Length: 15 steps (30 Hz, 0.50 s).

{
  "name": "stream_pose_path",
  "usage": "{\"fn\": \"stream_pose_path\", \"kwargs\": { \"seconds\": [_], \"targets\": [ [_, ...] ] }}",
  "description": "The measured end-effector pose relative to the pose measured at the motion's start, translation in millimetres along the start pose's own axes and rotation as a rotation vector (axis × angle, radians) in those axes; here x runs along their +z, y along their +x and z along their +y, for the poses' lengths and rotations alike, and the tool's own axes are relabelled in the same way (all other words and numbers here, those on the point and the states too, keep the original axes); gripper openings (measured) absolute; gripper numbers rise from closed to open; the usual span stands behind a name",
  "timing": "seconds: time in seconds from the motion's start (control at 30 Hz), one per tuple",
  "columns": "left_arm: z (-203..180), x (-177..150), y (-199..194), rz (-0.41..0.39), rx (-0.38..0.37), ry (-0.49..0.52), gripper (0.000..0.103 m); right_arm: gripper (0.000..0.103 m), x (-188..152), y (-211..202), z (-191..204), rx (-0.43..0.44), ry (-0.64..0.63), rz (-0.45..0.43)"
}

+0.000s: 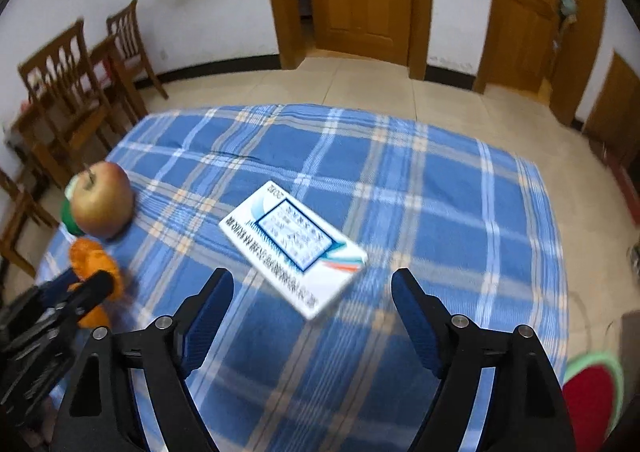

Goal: Collect trash
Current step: 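Grasp the white-and-teal box with the right tool while the left tool holds the orange peel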

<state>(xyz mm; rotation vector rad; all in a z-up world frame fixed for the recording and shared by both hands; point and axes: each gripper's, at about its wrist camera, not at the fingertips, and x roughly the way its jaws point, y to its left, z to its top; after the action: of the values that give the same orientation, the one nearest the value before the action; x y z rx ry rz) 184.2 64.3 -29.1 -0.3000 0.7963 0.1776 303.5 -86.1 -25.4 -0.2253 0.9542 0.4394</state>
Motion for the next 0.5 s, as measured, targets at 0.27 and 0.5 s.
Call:
{"fn": "stream_pose_path", "kwargs": {
  "seconds": [0.27,0.5],
  "targets": [
    [0,-1,1,0.019,-0.032,-0.004,0.038,0.083,12,35,16,-0.01,-0.117,0.086],
    [-2,0,-2,0.024,-0.062,-0.006,0.038,0.075,8,32,8,0.014,-0.024,0.09]
  ]
}}
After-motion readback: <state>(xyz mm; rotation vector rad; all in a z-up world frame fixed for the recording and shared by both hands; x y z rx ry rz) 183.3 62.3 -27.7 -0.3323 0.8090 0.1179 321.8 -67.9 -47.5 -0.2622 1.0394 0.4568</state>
